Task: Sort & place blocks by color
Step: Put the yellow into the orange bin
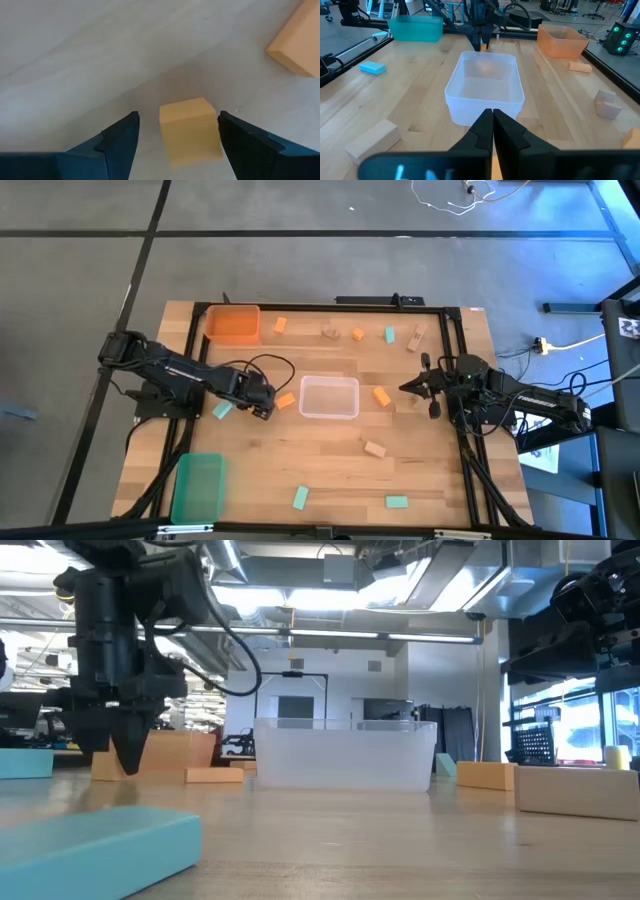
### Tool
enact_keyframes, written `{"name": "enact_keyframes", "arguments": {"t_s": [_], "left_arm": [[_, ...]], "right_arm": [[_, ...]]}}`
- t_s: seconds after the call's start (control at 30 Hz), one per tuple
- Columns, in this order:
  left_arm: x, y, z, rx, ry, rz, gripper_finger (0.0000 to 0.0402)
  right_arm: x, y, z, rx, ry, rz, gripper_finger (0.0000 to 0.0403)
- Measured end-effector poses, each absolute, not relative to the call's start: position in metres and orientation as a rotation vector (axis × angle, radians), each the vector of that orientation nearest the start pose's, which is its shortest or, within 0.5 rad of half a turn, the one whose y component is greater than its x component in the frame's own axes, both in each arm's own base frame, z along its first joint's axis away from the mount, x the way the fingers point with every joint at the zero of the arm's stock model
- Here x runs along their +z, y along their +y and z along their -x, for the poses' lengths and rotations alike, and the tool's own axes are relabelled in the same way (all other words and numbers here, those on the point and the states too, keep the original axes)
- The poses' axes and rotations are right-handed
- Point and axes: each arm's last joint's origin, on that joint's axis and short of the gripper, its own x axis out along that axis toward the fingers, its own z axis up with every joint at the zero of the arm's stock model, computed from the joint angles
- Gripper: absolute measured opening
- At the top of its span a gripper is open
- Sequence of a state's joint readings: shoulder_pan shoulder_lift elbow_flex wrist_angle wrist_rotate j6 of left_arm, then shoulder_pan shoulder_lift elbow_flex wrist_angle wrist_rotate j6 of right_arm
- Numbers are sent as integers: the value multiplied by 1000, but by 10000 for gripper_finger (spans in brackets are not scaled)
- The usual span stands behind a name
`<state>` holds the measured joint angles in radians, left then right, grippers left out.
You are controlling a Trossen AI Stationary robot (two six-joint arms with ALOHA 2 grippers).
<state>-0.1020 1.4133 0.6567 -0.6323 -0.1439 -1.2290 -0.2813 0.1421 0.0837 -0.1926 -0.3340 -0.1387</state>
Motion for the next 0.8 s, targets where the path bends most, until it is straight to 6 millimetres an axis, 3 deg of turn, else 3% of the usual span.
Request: {"name": "enact_keyframes", "arguments": {"t_s": [0.2,0.47,0.8], "left_arm": [[138,-17,-216,878,1168,785,229],[136,-17,-217,837,1197,701,124],[139,-16,-218,787,1208,613,124]], "right_arm": [[163,-18,-98,69,236,62,14],[163,-18,-98,69,236,62,14],[163,-18,-98,69,236,62,14]]}}
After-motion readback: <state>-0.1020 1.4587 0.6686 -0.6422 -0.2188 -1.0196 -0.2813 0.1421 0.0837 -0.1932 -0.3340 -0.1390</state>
